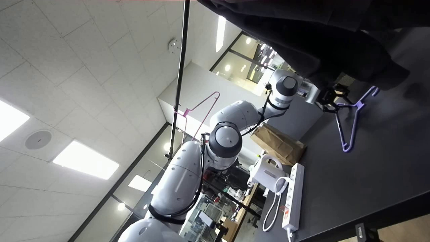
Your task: Remove the hanger from the table and hang it on the rail
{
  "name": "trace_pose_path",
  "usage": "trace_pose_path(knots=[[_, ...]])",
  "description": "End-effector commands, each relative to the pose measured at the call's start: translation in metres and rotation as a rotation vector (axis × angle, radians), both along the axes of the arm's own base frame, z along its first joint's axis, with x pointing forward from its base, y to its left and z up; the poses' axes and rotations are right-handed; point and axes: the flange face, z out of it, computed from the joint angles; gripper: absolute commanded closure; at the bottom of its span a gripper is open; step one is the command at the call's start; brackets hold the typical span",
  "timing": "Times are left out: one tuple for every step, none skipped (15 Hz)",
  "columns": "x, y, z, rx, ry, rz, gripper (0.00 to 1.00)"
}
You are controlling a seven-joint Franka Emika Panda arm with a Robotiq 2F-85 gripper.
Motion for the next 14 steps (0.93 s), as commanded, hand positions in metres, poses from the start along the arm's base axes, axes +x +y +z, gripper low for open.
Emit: trace_pose_path(knots=[[-0.001,-0.002,0.012,-0.019,0.031,-0.014,0.96],[-0.001,-0.002,0.015,-0.024,0.037,-0.008,0.96],[-0.001,-0.001,0.018,-0.036,0.039,-0.005,0.96],[0.000,0.000,0.022,-0.050,0.039,-0.001,0.96],[0.001,0.000,0.025,-0.062,0.037,0.005,0.96],[0.002,0.000,0.029,-0.072,0.034,0.011,0.96],[0.003,0.000,0.033,-0.083,0.033,0.016,0.96],[0.004,0.001,0.037,-0.090,0.031,0.022,0.96],[0.005,0.002,0.041,-0.098,0.026,0.028,0.96],[0.007,0.003,0.044,-0.110,0.020,0.033,0.96],[0.008,0.005,0.048,-0.124,0.015,0.037,0.96],[0.009,0.006,0.052,-0.143,0.009,0.044,0.96],[0.011,0.008,0.056,-0.152,0.006,0.054,0.96],[0.012,0.010,0.060,-0.154,0.005,0.082,0.96]])
